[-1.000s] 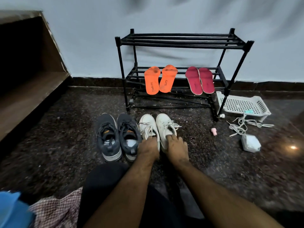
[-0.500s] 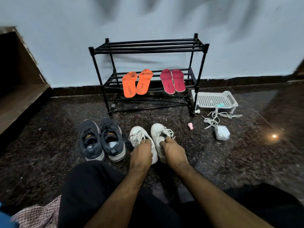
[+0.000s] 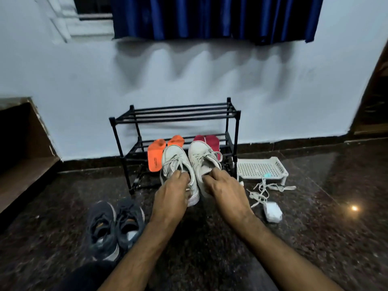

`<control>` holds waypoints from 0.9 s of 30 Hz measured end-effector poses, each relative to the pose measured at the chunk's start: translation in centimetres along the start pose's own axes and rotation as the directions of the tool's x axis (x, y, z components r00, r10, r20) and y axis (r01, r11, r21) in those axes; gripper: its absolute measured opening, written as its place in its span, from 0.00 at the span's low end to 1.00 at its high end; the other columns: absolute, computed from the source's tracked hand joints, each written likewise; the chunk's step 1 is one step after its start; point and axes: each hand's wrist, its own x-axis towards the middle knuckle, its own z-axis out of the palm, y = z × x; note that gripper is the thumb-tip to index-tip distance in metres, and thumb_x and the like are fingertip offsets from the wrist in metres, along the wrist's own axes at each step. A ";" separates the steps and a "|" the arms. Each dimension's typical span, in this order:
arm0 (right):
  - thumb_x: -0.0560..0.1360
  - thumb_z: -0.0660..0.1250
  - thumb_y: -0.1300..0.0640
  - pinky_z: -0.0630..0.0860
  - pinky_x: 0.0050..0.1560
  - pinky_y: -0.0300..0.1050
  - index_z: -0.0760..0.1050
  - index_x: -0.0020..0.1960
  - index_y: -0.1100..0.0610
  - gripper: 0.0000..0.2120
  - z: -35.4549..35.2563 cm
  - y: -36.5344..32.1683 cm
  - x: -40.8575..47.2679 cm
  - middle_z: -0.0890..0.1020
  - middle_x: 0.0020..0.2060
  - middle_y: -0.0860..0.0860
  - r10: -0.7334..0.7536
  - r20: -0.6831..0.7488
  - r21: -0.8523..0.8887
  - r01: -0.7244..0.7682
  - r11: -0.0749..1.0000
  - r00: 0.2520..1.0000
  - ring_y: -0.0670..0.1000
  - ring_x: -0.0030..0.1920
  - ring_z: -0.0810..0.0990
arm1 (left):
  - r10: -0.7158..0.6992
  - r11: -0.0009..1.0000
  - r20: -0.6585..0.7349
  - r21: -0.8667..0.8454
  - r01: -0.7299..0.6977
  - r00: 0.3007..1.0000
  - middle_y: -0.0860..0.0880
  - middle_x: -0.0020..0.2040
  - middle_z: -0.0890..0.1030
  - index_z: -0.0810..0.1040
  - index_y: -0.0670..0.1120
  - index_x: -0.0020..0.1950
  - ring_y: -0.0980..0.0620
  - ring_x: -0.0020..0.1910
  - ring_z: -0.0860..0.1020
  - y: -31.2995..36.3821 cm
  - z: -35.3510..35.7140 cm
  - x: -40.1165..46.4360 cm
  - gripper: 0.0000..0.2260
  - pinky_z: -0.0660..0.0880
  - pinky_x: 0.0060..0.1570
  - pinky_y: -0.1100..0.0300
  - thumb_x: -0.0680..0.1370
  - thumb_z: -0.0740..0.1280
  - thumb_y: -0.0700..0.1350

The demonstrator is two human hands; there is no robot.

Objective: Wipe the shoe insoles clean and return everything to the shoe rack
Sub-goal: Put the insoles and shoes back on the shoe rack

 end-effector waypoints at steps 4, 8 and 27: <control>0.77 0.57 0.50 0.71 0.40 0.46 0.76 0.53 0.53 0.12 -3.8 1.2 3.8 0.75 0.48 0.49 -0.019 -0.109 -0.017 0.017 1.000 0.994 0.51 0.48 0.75 | 0.083 0.994 -0.143 -0.061 -0.092 0.986 0.52 0.47 0.76 0.76 0.47 0.50 0.51 0.44 0.77 1.5 -2.9 4.4 0.08 0.73 0.38 0.55 0.74 0.73 0.41; 0.76 0.48 0.50 0.70 0.39 0.49 0.75 0.55 0.56 0.20 -7.4 2.8 9.5 0.75 0.53 0.53 -0.028 -0.128 -0.036 0.023 0.999 0.991 0.55 0.53 0.74 | 0.117 0.987 -0.198 -0.082 -0.136 0.973 0.48 0.46 0.77 0.77 0.45 0.50 0.44 0.45 0.79 1.9 -4.8 11.1 0.08 0.76 0.42 0.50 0.73 0.74 0.41; 0.77 0.60 0.58 0.75 0.55 0.49 0.69 0.71 0.57 0.22 -0.5 12.7 27.7 0.67 0.70 0.53 0.137 -0.058 -0.048 -0.140 0.989 0.989 0.55 0.69 0.68 | 0.289 0.957 -0.121 0.043 -0.286 0.950 0.53 0.46 0.73 0.72 0.48 0.46 0.56 0.40 0.78 -3.0 2.4 33.0 0.04 0.72 0.41 0.65 0.79 0.63 0.40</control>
